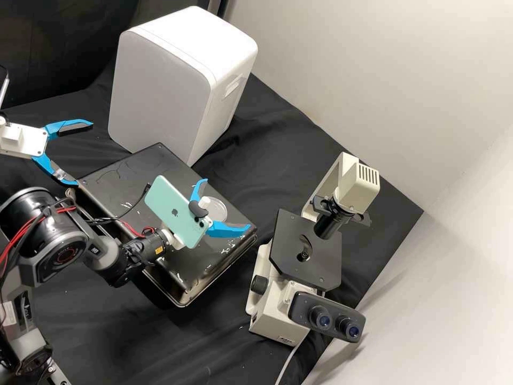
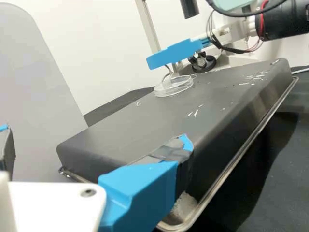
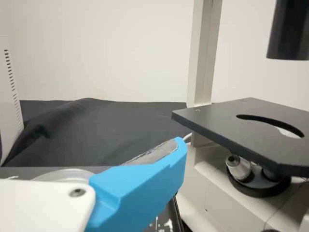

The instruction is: Place the petri dish on the microscope

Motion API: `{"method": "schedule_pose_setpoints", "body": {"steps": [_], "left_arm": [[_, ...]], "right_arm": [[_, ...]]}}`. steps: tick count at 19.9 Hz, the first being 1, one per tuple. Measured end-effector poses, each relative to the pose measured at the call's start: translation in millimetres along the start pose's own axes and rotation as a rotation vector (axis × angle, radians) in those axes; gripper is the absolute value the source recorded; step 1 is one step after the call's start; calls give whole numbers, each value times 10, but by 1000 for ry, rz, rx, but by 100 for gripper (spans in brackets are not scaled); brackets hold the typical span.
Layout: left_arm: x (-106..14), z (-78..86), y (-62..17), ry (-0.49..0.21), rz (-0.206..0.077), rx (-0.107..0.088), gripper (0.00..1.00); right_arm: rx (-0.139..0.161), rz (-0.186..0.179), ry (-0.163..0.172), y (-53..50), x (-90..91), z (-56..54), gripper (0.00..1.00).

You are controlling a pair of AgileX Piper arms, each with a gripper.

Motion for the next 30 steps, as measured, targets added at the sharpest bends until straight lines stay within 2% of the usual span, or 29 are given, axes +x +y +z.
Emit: {"method": "schedule_pose_setpoints", "body": {"steps": [2,6,13,14,16,21,30], "left_arm": [[0,0,0,0,0,0,100],[0,0,0,0,0,0,100],[0,0,0,0,0,0,100],[0,0,0,0,0,0,100],[0,0,0,0,0,0,100],[4,0,-12,-1,-6,-2,100],[4,0,-12,-1,-6,-2,100]], "right_arm": [[-1,-5,-5,-34,-30,37,100],[-2,-38,-30,-121,-26,101,100],[-20,-107,-70,-348,0,183,100],[-32,-102,-64,-362,10,175,100],[-35,-102,-62,-387,27,166,100],[-36,-108,-62,-414,43,170,100],[-34,-102,-40,-462,155,153,100]]}}
